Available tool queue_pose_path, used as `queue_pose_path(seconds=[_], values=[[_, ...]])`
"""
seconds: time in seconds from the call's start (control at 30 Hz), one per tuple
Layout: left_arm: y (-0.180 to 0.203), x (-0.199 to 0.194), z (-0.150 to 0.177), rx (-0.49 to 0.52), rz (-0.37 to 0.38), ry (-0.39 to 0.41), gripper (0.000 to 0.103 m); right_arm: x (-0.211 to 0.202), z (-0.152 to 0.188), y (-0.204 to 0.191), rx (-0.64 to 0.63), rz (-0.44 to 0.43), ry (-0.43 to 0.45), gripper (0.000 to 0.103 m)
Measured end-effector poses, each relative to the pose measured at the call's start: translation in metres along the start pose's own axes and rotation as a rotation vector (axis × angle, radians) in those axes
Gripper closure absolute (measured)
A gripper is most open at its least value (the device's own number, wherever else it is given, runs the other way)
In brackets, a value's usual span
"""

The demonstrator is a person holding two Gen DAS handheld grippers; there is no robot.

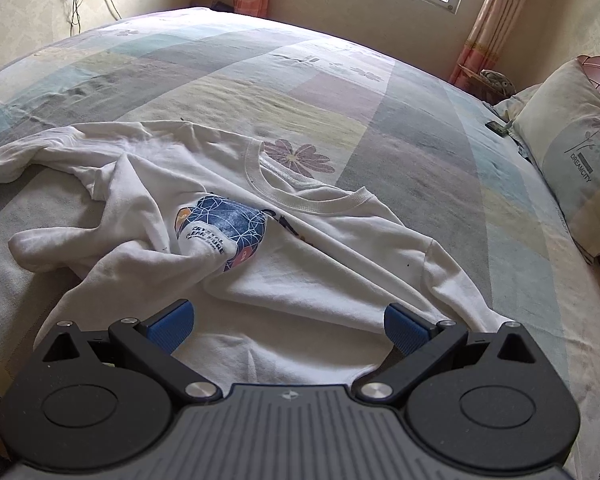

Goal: Fold clothes

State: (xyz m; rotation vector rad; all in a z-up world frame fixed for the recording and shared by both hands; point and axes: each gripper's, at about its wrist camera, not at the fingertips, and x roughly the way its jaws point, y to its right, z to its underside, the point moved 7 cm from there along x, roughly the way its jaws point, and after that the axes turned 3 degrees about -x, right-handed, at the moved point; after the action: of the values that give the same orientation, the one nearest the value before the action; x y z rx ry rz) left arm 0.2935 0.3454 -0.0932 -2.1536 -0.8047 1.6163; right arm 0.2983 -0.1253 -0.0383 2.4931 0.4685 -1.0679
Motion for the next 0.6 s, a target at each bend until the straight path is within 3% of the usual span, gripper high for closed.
queue_pose_path(seconds=[0.33,0.4,0.6], values=[[-0.051,0.025,-0.032,-0.081,-0.067,0.054,0.016,0.006,-0.005,-0.009,-0.018,0.026,-0.029,0.000],[-0.052,0.034,-0.027,-0.053,-0.060,0.049,0.016,0.006,-0.008,-0.014,-0.019,0.020,-0.030,0.000],[-0.073,0.043,-0.010,-0.101,0.000,0.071,0.015,0.010,-0.014,-0.029,-0.035,0.015,-0.042,0.000]])
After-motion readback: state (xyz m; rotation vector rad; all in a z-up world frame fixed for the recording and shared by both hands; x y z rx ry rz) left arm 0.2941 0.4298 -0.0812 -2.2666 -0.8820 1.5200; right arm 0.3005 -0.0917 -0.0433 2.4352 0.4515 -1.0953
